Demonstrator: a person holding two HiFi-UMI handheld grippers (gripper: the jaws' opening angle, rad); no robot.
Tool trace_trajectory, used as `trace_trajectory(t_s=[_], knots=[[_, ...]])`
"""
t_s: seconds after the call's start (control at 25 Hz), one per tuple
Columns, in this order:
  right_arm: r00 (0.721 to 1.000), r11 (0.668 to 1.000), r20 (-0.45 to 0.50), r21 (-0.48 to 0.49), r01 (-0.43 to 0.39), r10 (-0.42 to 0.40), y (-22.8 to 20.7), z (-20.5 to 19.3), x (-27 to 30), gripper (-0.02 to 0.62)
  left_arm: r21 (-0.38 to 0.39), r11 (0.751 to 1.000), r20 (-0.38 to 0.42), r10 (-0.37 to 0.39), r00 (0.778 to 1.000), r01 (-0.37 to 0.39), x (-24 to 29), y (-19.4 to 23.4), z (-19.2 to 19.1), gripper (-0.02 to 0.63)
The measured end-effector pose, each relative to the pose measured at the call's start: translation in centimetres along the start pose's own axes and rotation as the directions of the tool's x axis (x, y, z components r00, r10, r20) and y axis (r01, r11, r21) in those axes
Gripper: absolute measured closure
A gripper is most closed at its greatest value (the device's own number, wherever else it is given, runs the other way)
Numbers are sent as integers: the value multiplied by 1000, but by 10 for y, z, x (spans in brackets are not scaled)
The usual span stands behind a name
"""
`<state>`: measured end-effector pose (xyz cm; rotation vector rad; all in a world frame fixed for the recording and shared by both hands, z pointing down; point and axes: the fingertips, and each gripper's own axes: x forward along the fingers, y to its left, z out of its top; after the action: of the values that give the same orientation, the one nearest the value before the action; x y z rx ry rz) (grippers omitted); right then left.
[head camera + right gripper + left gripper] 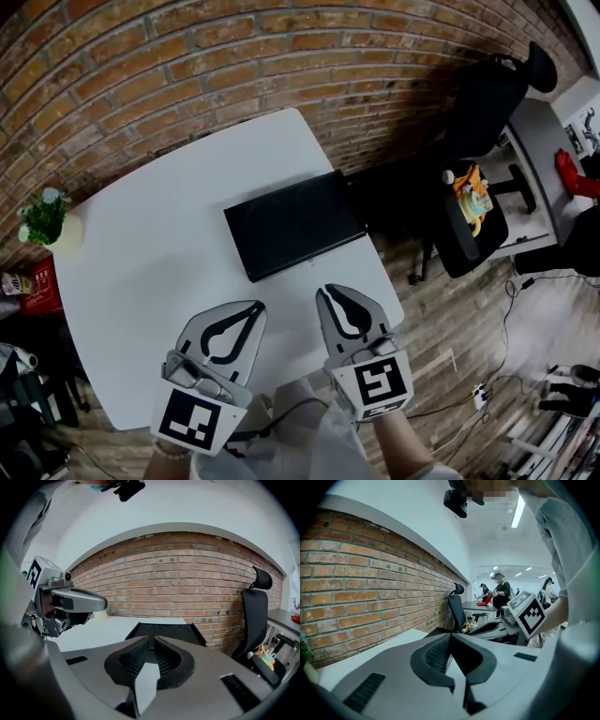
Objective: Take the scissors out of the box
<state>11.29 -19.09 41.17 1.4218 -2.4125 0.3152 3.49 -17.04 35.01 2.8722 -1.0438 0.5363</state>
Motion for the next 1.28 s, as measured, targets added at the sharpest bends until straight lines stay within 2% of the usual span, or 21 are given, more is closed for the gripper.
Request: trace_trajectory(t_s=[0.16, 0.32, 0.56, 0.84, 0.96, 1.28], knots=[[999, 1000, -42, -15, -11, 11, -12, -15, 13, 535, -30, 999, -8, 18, 1000, -18, 9, 0, -6, 589], [996, 996, -92, -87, -22, 14, -18, -28, 25, 535, -18, 1000, -23, 23, 999, -24, 15, 1, -10, 589], [992, 999, -126, -29, -28, 24, -26, -44, 48, 535, -47, 997, -48, 62, 997, -64, 20, 12, -20, 589], [978, 997, -205, -70, -41, 26, -31, -68, 68, 534, -58, 994, -73, 86, 994, -90, 26, 19, -31, 589], [974, 997, -225, -60, -56, 41, -30, -75, 75, 489, -65, 993, -81, 91, 992, -97, 27, 20, -34, 589], [961, 997, -269, -45, -70, 55, -29, -91, 90, 486, -72, 993, -98, 87, 991, -94, 34, 24, -39, 589]])
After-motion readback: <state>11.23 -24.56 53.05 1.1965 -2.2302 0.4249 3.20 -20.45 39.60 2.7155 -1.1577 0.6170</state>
